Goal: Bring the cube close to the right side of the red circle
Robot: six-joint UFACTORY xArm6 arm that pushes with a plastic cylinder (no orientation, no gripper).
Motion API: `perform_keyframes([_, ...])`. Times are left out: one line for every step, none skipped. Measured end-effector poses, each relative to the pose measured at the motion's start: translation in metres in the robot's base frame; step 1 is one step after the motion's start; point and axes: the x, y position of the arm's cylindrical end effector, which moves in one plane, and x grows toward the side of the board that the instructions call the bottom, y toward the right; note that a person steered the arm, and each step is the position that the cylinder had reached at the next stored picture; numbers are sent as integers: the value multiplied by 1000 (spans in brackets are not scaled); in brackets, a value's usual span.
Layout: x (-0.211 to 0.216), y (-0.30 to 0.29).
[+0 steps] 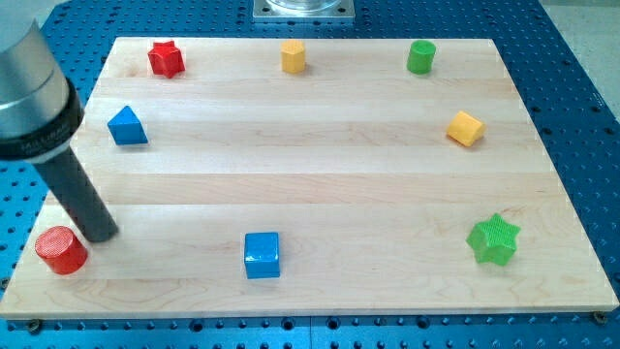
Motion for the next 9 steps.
perform_keyframes([-72, 48])
perform_keyframes([-92, 142])
perform_keyframes([-50, 198])
perform_keyframes([-21, 252])
perform_keyframes([28, 229])
perform_keyframes([46, 185])
perform_keyframes([20, 94])
perform_keyframes([11, 123])
perform_keyframes([-30, 106])
